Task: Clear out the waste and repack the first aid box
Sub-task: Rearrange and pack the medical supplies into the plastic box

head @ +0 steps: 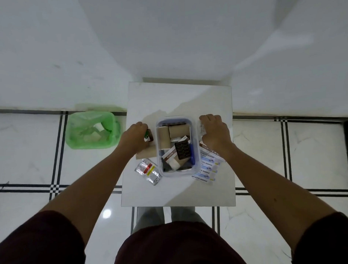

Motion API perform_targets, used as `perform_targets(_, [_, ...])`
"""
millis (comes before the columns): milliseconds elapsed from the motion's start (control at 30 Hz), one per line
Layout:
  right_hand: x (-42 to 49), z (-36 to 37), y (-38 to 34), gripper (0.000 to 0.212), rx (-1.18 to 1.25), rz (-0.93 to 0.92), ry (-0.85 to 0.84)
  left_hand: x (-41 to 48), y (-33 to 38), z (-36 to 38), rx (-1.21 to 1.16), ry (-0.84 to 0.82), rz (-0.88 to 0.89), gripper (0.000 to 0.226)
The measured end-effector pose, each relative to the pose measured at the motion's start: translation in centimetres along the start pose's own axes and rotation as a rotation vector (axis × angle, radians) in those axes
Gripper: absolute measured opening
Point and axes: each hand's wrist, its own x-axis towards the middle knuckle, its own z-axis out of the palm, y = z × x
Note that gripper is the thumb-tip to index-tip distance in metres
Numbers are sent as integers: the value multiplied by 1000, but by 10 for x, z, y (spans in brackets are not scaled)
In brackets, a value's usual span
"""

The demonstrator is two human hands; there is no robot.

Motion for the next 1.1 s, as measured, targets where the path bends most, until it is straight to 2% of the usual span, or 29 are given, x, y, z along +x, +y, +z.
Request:
perform_targets(133, [-7,-4,5,55,55,11,77,-3,-1,-5,-98,114,3,19])
perform_targets(267, [-21,-22,1,54,86,13,214,-13,-1,-20,-238,242,22,18])
perform_targets(433, [-61,-49,-19,55,117,-106,405,-32,9,-61,-288,375,115,16])
perform_targets(500, [-79,-51,-32,56,143,-177,403,-37,18,-79,-294,315,208,17])
perform_targets(633, [-109,-33,-55,57,196,-272,268,-36,47,-93,-181,94,379,24])
perform_targets(867, [-120,1,-77,50,163,-367,235,-24,90,-70,-128,-49,403,35])
perform_targets(967, [-118,12,-79,46,160,-362,197,-23,99,-59,-113,-128,401,26])
perform_targets(1100, [-116,16,-76,54,190,-314,164,-19,94,-44,-161,-161,345,15])
